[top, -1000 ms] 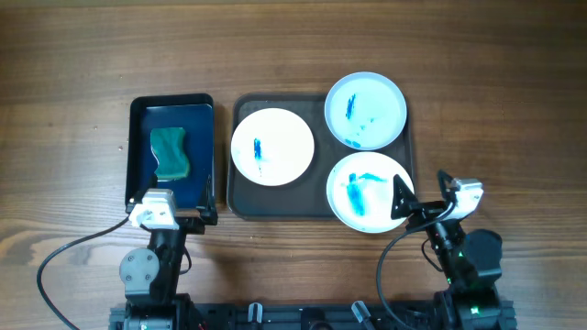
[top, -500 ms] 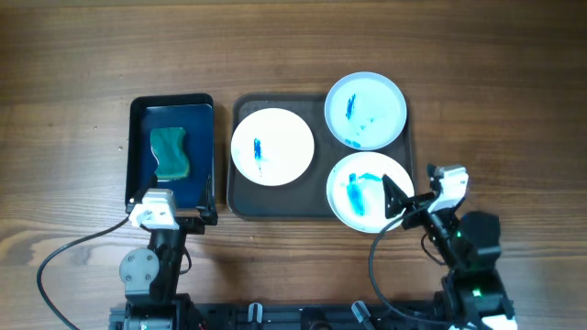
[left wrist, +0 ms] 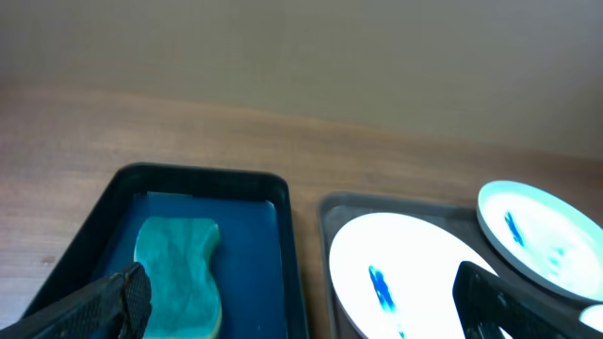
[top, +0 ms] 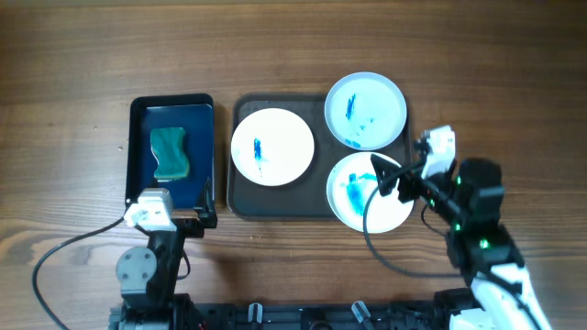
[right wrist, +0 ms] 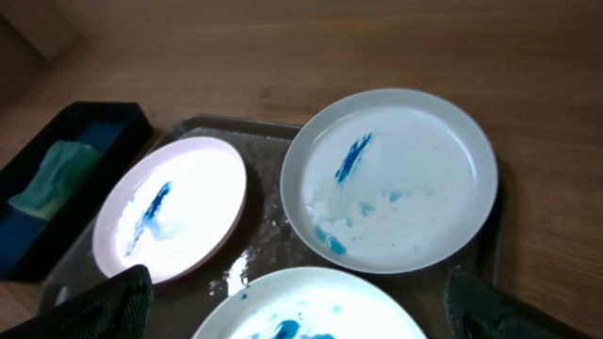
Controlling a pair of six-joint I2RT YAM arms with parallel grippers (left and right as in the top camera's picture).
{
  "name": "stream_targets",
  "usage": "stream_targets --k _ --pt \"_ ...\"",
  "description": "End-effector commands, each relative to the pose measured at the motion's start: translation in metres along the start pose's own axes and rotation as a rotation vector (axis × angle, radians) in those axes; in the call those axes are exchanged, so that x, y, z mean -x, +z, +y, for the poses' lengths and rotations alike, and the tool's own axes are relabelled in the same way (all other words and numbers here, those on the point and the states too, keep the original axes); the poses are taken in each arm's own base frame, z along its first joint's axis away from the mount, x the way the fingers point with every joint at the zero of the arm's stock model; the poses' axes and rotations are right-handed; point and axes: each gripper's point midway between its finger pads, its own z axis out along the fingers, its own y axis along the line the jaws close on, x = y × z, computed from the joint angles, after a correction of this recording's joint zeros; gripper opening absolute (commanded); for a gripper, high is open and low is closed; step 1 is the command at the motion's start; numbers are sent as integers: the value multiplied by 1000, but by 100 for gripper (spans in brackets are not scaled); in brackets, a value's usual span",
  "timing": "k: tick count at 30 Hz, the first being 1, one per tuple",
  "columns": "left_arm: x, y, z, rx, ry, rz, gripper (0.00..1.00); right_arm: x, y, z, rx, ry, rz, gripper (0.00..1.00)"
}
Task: Clean dirty plates on tray and stack at the side
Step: 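Grasp the rim of the left white plate with the right gripper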
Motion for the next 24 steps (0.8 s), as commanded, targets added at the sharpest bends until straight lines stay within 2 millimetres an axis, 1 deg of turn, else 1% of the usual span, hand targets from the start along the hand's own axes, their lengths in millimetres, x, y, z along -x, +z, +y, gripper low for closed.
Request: stream_targets --k 1,4,7,9,12,15,17,18,20,22,24 --pt "43 -16 -11 -17 -29 -41 100 41 3 15 62 -13 22 100" --pt "67 -23 -16 -13 -78 -20 100 60 4 16 58 -6 84 100" --pt "85 -20 -21 -3 -110 52 100 82 1 23 71 -51 109 100" --pt "96 -13 -25 -2 -119 131 100 96 -4 29 81 -78 117 100" --pt "113 2 -30 8 -137 264 100 108 -12 40 120 -107 125 100" --pt "133 22 -39 1 -161 405 100 114 -20 48 140 -98 160 100" --pt "142 34 -45 -16 -180 486 100 112 -23 51 145 -98 210 100" --pt "145 39 -49 -29 -189 516 100 110 -22 52 149 -89 237 100" --pt "143 50 -53 -52 -207 570 100 105 -19 56 160 -82 295 100" --pt "131 60 -53 -52 -221 622 100 94 -9 60 179 -78 384 100" --pt "115 63 -53 -54 -241 694 100 83 3 65 211 -119 450 100"
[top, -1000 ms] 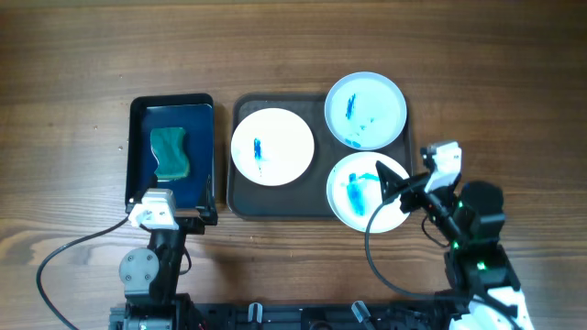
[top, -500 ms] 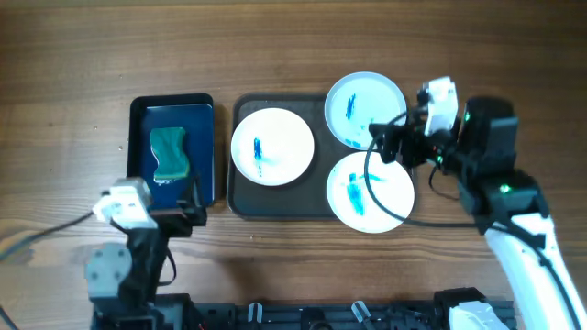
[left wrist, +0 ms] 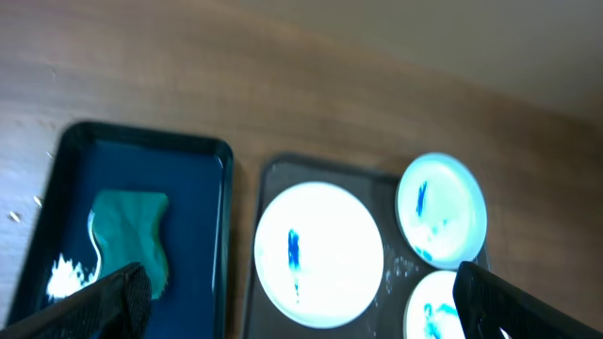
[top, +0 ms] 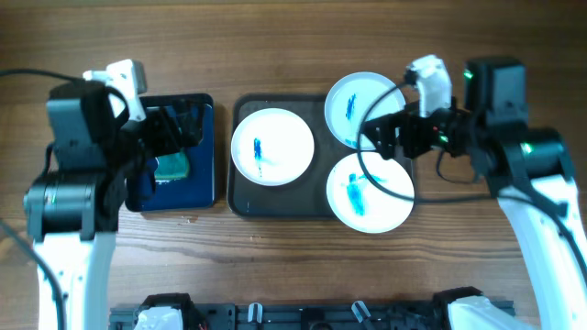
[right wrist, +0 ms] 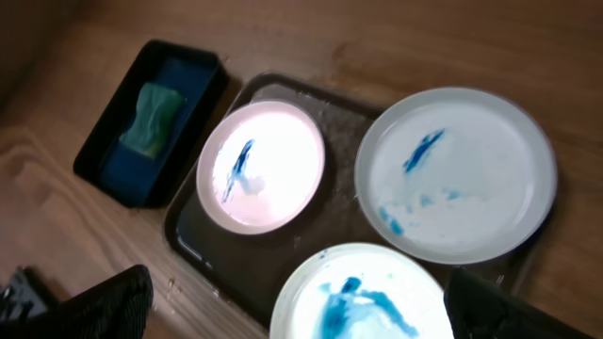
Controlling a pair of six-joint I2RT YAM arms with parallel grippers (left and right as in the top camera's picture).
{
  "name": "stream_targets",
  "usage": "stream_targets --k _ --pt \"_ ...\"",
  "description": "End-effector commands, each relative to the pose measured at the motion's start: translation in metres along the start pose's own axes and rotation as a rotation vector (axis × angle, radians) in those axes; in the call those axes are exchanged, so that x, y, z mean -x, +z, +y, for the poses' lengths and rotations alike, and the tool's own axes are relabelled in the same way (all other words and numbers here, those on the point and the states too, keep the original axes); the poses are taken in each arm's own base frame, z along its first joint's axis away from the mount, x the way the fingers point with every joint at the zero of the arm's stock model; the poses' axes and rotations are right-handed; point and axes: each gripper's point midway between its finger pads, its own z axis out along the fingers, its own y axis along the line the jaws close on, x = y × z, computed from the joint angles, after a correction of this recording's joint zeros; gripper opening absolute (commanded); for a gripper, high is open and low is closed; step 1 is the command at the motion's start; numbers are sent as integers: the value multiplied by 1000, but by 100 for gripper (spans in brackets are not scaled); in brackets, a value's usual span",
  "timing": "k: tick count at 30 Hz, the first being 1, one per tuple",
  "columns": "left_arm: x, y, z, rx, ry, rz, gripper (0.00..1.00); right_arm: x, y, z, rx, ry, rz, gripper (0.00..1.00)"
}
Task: Clean dirty plates on tray and stack at the side
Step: 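Grasp the rim of the left white plate with the right gripper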
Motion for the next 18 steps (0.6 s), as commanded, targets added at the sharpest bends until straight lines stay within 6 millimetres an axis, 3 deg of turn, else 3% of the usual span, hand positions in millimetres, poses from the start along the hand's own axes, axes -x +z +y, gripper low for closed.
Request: stream_targets --k 1,3,7,11,15,18 --pt "-21 20 -6 -57 -44 146 100 -1 31 10 66 -143 101 100" --pt "-32 26 -7 -71 -63 207 100 5 43 10 77 -154 92 100" --pt "-45 35 3 -28 -85 276 100 18 54 27 202 -15 56 100" --pt "-45 37 4 -25 -86 282 100 15 62 25 203 72 85 100" --pt "-44 37 9 8 -81 271 100 1 79 5 43 109 151 99" --pt "-42 37 24 93 -72 255 100 -11 97 9 -11 140 210 87"
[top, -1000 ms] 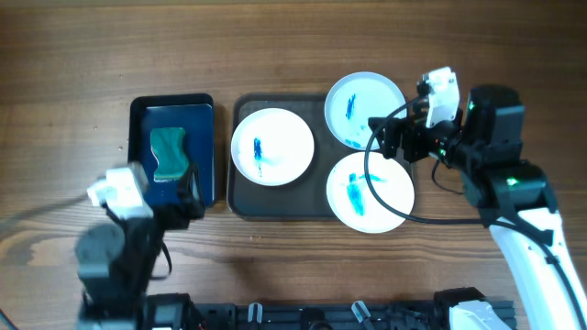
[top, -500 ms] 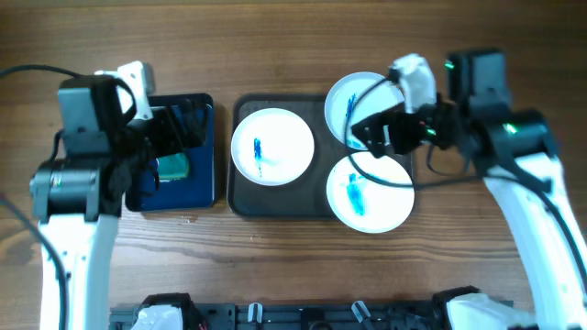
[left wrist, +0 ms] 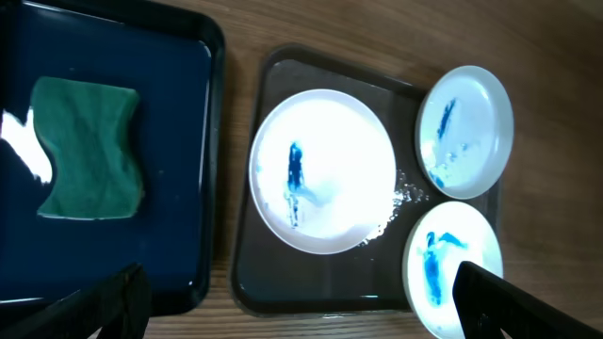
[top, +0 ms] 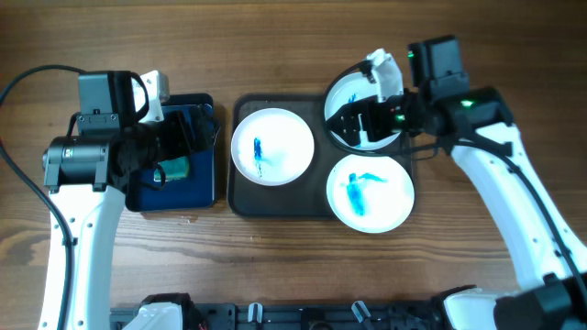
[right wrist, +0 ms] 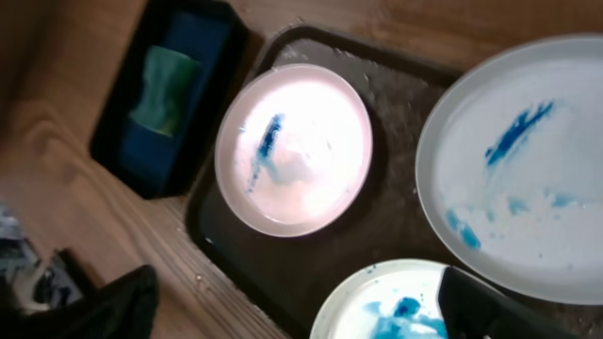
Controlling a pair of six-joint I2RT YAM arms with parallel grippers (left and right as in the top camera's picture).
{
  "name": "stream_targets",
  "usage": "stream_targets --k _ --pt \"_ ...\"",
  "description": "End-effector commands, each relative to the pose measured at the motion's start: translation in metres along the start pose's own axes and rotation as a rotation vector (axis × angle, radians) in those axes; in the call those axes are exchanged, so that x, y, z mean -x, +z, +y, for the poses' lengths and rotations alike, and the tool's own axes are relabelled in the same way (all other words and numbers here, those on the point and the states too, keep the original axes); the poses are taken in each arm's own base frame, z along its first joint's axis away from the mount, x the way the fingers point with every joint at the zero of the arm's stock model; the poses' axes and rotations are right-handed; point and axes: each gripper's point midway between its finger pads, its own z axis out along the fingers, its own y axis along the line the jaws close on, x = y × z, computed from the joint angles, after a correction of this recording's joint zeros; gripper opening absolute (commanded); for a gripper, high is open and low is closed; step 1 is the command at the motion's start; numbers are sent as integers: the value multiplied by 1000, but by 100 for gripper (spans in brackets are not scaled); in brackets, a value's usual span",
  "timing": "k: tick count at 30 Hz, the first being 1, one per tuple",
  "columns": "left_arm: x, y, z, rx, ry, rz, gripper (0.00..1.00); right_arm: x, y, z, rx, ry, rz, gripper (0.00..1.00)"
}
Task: Clean dirty plates on tray and stack at the side
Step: 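Grasp the rim of the left white plate with the right gripper, then grasp the green sponge in the blue tray with the left gripper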
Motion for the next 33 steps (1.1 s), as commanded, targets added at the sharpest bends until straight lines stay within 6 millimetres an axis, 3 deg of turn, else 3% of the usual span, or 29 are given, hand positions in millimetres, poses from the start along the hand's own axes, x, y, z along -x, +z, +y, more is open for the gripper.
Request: stream_targets --k 1,6,7,8,13,19,33 --pt "8 -2 15 98 -8 -35 100 -5 26 -5 -115 74 60 86" --pt "16 4 42 231 -126 -62 100 -14 66 -11 -288 101 183 77" --pt "18 8 45 243 -126 -58 100 -14 72 -13 -310 105 203 72" --pt "21 14 50 269 -127 -55 100 -17 88 -20 -345 125 237 56" --pt "25 29 64 329 -131 -43 100 -32 121 -37 -377 179 300 29" --pt "26 38 68 345 -129 -25 100 -35 150 -37 -328 186 311 26" --pt "20 40 76 386 -130 5 100 -56 184 -48 -337 175 375 26"
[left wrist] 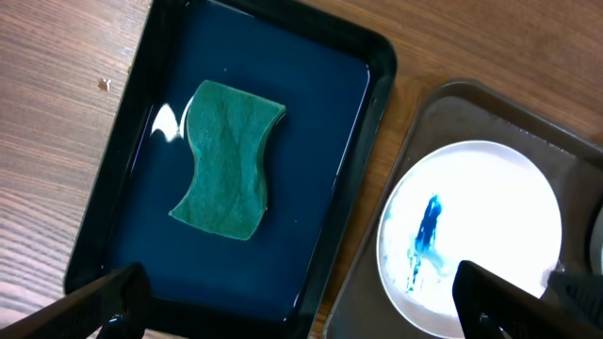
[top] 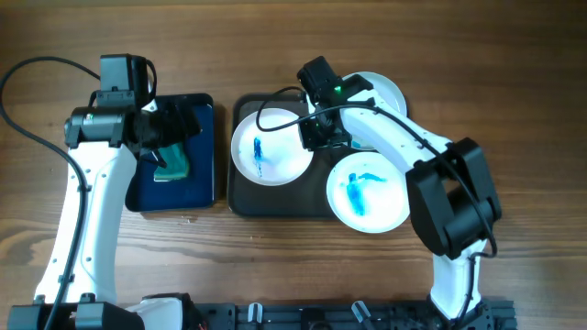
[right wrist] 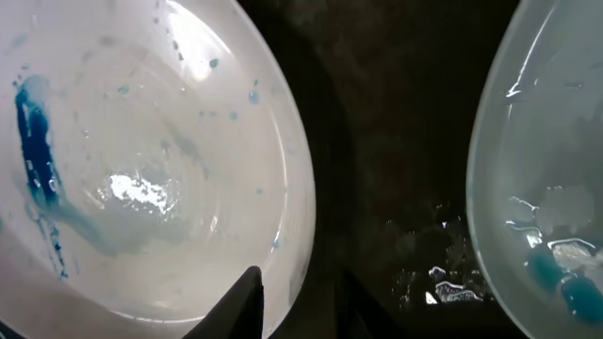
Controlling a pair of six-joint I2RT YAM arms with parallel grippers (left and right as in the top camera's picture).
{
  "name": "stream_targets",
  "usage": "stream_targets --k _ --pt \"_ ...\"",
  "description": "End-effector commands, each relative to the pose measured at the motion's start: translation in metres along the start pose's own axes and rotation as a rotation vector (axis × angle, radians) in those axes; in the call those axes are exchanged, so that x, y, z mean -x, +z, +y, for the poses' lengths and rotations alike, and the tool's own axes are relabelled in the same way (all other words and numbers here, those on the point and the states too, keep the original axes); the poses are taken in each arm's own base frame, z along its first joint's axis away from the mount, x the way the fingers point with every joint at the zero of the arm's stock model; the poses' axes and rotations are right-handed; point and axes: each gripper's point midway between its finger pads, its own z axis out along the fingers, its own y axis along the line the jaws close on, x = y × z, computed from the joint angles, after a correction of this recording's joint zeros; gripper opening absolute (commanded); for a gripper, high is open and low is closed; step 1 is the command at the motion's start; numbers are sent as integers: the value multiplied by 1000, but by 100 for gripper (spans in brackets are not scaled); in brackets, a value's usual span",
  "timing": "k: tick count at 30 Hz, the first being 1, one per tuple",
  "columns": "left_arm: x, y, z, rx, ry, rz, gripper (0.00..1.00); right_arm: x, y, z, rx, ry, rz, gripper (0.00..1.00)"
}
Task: Clean dirty plates on tray and stack at the side
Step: 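Grasp the green sponge in the blue tray with the left gripper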
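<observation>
Three white plates with blue smears lie on the dark tray (top: pixel 275 207): a left plate (top: pixel 266 147), a far right plate (top: pixel 385 90) and a near right plate (top: pixel 370 192). My right gripper (top: pixel 310 137) sits at the left plate's right rim. In the right wrist view its fingers (right wrist: pixel 250 299) straddle that rim (right wrist: pixel 300 235), shut on it. My left gripper (top: pixel 172 137) hangs open above the green sponge (left wrist: pixel 229 158) in the blue basin (left wrist: pixel 141 179). Its fingers (left wrist: pixel 113 303) stand wide apart.
The blue basin (top: pixel 204 174) holds shiny liquid and stands left of the dark tray. Bare wooden table (top: pixel 514 110) lies to the right of the tray and along the front edge. My right arm crosses over the far right plate.
My right gripper moved from over the far right plate to the left plate's right rim and narrowed onto it. My left gripper now looks down on the sponge from closer.
Both arms first rested low at the table's front edge, grippers open. Then they stood raised over the basin and the right plates. Later both looked down on the tray. Now the left gripper is over the sponge and the right one is on the left plate's rim.
</observation>
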Motion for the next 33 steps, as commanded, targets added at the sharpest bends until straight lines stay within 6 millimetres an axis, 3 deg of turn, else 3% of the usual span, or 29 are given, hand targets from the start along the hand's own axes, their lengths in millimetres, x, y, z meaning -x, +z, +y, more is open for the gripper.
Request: stream_targets --k 1,8,11,15,23,29,33 --pt "4 -1 8 43 -12 -12 100 1 15 0 -2 0 21 26" --pt "0 -1 17 95 -10 2 100 0 30 -3 -9 -23 34 24" --pt "-1 1 20 104 -12 12 100 1 32 -2 -8 -24 30 4" --pt "-8 6 28 126 6 57 100 3 33 -3 -12 -26 25 4" --pt "-8 49 51 177 -30 145 100 3 33 -6 -29 -45 24 4" --pt "-18 83 46 158 -8 235 79 0 33 -7 -33 -42 34 4" --pt "-26 96 49 171 -7 284 72 0 33 -7 -33 -41 36 4"
